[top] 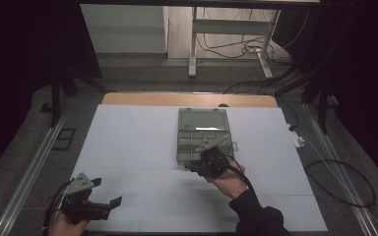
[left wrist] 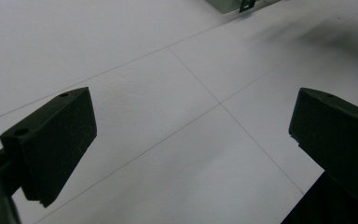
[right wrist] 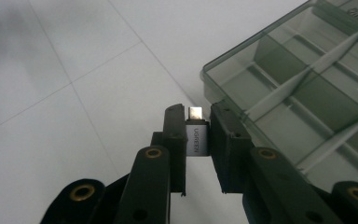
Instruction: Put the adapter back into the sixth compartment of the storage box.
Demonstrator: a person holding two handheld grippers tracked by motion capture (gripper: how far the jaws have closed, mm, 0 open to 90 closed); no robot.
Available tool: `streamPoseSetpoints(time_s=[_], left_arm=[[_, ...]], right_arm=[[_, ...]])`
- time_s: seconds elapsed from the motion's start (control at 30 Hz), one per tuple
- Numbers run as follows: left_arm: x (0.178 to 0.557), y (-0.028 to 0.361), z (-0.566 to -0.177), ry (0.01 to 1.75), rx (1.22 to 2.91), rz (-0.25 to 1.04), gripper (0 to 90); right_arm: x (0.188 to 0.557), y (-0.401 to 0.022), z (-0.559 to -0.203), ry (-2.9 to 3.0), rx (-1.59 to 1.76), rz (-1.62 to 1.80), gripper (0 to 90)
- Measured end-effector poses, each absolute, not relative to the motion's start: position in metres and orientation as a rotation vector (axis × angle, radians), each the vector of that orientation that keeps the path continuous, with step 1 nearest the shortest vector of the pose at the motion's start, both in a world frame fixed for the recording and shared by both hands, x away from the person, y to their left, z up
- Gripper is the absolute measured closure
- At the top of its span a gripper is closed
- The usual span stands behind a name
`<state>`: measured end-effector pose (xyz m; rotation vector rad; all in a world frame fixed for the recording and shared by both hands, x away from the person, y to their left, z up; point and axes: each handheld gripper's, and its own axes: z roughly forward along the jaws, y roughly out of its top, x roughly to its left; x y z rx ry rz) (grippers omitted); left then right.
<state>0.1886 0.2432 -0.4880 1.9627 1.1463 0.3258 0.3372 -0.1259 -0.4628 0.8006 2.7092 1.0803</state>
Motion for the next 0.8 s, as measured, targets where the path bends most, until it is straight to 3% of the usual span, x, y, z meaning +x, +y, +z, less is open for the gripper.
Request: streamPoseSetpoints(time_s=[0.8], left_arm=[[0.189,0.244,-0.488,1.158,1.958,0.323,1.3]], right_arm=[[0.364,-0.137,-0.458,2.625,0.883,1.069,76.2]])
